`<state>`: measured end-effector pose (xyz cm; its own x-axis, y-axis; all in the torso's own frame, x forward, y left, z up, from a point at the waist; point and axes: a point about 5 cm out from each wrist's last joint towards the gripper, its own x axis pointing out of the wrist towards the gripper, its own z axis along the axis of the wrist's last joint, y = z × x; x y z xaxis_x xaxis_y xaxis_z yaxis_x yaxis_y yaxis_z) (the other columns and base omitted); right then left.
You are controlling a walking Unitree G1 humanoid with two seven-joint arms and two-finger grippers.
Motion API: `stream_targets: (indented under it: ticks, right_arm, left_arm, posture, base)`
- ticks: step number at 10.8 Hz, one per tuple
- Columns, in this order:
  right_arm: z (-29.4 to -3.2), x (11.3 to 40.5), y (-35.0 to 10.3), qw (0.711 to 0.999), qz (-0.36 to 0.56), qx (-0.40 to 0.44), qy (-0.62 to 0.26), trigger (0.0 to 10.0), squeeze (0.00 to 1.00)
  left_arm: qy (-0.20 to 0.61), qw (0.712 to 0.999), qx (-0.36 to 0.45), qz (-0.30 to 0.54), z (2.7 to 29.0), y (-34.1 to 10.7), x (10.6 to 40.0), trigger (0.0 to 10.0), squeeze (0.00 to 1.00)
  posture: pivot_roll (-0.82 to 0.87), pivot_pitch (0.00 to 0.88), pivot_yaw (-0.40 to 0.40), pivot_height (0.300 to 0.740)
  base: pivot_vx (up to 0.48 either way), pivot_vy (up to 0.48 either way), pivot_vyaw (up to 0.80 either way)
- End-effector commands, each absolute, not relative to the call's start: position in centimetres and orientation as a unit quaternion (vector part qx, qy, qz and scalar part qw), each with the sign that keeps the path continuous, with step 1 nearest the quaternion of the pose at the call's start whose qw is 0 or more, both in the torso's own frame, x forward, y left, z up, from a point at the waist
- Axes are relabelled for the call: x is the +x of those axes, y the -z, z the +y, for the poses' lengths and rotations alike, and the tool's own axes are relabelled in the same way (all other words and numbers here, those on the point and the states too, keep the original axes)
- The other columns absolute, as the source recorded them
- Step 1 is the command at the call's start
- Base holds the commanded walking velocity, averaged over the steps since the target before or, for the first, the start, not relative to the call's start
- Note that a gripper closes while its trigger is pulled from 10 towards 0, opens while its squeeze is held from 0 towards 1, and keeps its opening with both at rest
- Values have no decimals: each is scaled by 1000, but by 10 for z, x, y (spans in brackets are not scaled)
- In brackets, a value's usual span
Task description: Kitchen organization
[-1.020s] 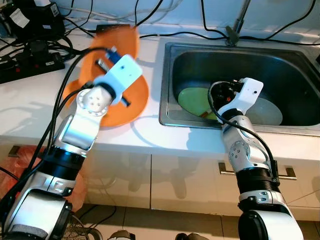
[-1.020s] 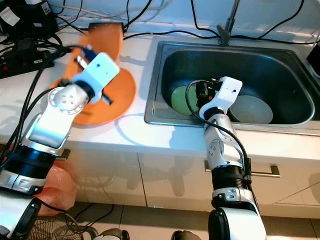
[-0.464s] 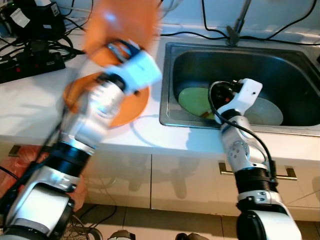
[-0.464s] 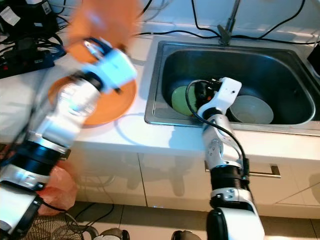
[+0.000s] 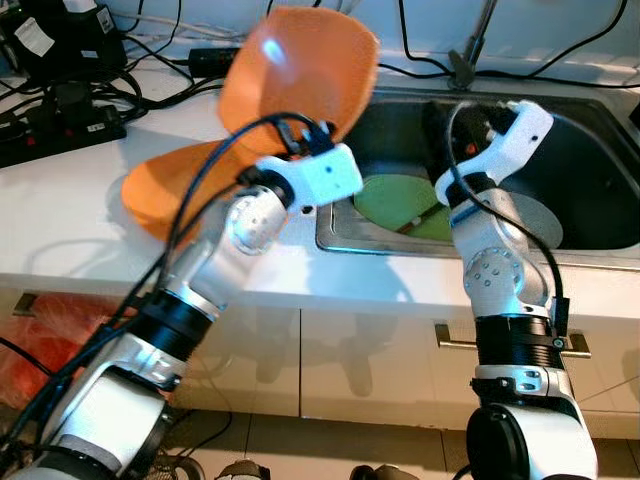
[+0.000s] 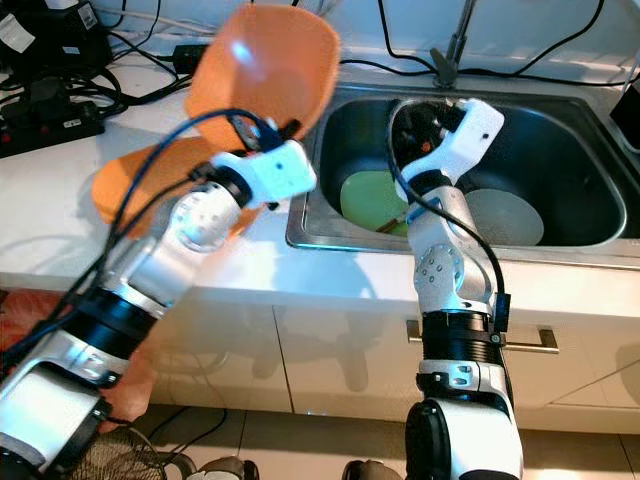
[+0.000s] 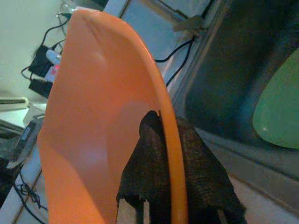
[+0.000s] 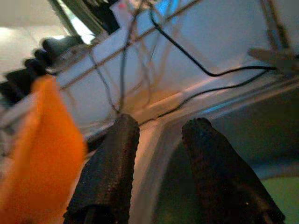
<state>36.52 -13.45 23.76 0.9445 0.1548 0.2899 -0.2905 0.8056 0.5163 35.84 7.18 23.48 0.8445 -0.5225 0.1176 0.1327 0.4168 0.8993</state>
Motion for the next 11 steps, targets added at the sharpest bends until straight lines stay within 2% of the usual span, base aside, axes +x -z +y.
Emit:
stream_targets:
  ticks: [1,5,6,7,8,9,10,11]
  right_arm:
    - [-131,362,-254,935,-133,297,-141,10000,0]
    - [-118,354,-265,925,-133,303,-186,10000,0]
    - [-116,353,-265,924,-131,303,-191,10000,639]
    - [-115,352,-265,924,-128,304,-194,10000,1000]
    - [-114,351,-265,924,-124,301,-200,10000,1000]
    - [-113,350,-265,925,-120,296,-206,10000,361]
    - [-110,349,-265,925,-115,294,-213,10000,0]
    - [-109,348,-264,924,-113,294,-216,10000,0]
  left_arm:
    - [200,810,507,-218,64,-242,357,10000,0]
    - [214,804,512,-215,55,-234,356,10000,0]
    - [215,804,512,-215,53,-233,356,10000,0]
    - [216,803,512,-214,53,-233,356,10000,0]
    - [216,802,515,-213,52,-233,357,10000,0]
    - [216,800,518,-212,51,-232,357,10000,0]
    - [216,800,518,-212,50,-232,357,10000,0]
    - [216,800,519,-211,49,-232,356,10000,0]
  posture:
    - [52,67,-16,740]
    - [50,58,-14,740]
    - [48,58,-13,740]
    - [46,55,-12,740]
    - [46,55,-12,740]
    - [46,55,-12,740]
    - [48,59,-12,740]
    - [51,62,-13,740]
  base:
    - [0,0,0]
    - [0,0,0]
    - [0,0,0]
    - [0,0,0]
    - [0,0,0]
    - [0,0,0]
    - [0,0,0]
    - [0,0,0]
